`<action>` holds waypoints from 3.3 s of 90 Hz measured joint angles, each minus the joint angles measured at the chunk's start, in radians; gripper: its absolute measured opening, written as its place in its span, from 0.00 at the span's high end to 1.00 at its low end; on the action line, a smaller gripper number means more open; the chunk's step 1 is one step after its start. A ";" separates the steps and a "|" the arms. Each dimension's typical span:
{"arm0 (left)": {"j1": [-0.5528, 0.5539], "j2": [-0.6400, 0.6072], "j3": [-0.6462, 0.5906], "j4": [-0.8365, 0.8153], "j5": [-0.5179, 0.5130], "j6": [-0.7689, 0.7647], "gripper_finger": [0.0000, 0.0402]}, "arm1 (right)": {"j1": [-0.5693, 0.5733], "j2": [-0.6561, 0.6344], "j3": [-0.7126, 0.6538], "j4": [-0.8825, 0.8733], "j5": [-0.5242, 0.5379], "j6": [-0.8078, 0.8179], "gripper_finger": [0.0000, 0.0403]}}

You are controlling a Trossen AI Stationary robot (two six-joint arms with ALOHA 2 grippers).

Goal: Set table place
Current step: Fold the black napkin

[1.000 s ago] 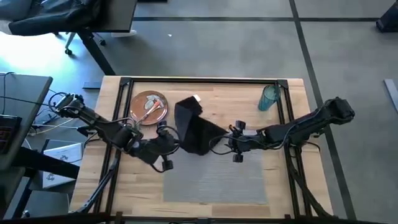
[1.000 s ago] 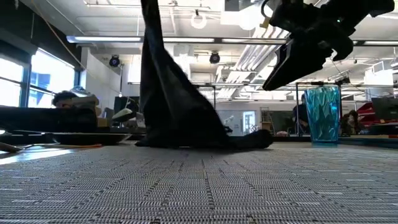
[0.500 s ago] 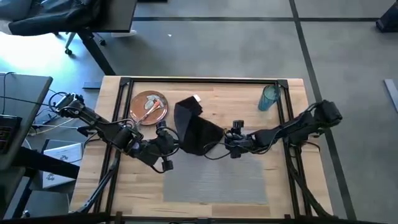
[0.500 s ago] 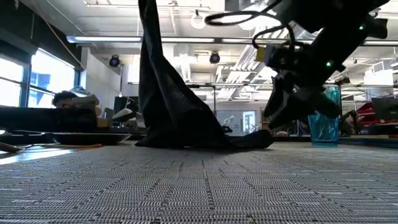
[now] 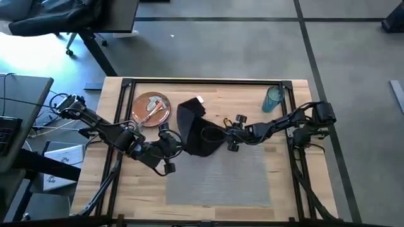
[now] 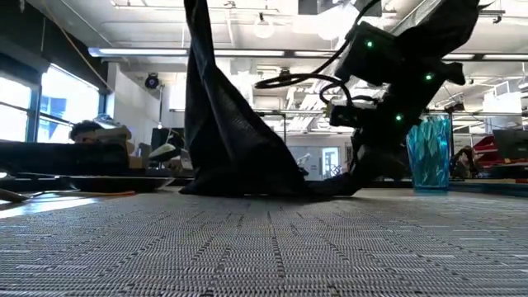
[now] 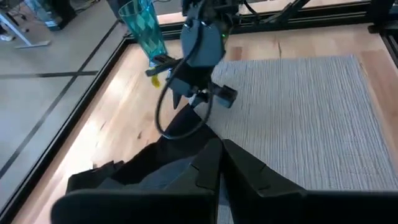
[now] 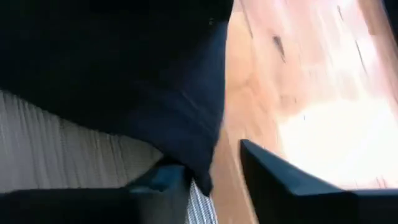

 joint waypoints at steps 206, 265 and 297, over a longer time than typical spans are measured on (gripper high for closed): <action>0.270 -0.268 0.266 -0.238 0.051 0.385 1.00 | 0.130 -0.695 0.787 -1.193 0.067 0.132 1.00; -0.280 -0.113 -0.192 0.023 0.029 -0.357 1.00 | 0.759 -0.628 0.079 -0.485 -0.064 0.740 1.00; -0.330 0.073 -0.220 0.313 0.154 -0.420 1.00 | 0.914 -0.509 0.027 -0.307 -0.086 0.916 1.00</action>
